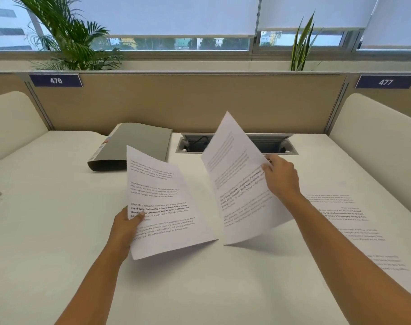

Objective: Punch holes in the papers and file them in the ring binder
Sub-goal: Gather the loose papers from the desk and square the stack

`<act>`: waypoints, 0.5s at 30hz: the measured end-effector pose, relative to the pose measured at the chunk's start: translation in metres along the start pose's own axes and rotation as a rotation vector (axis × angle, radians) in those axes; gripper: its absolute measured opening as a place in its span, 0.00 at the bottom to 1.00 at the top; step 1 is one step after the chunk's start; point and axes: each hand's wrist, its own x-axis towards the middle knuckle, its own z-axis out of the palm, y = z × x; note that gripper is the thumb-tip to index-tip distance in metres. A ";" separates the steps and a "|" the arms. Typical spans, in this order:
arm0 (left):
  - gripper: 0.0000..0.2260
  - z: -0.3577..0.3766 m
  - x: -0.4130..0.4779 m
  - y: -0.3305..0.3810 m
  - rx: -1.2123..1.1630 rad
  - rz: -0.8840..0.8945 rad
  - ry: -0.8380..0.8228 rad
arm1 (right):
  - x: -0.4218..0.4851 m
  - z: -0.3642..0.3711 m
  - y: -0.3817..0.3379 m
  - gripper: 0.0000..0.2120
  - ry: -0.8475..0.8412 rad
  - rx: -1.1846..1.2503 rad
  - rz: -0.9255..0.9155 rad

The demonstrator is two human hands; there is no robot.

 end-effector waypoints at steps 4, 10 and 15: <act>0.12 0.007 -0.001 0.004 -0.042 -0.016 -0.014 | 0.008 -0.010 -0.019 0.10 0.031 0.264 -0.052; 0.10 0.021 -0.006 0.011 -0.107 -0.016 -0.040 | 0.008 0.011 -0.013 0.05 -0.153 0.681 0.134; 0.11 0.036 -0.012 0.017 -0.153 -0.046 -0.078 | -0.014 0.052 0.006 0.08 -0.302 0.794 0.353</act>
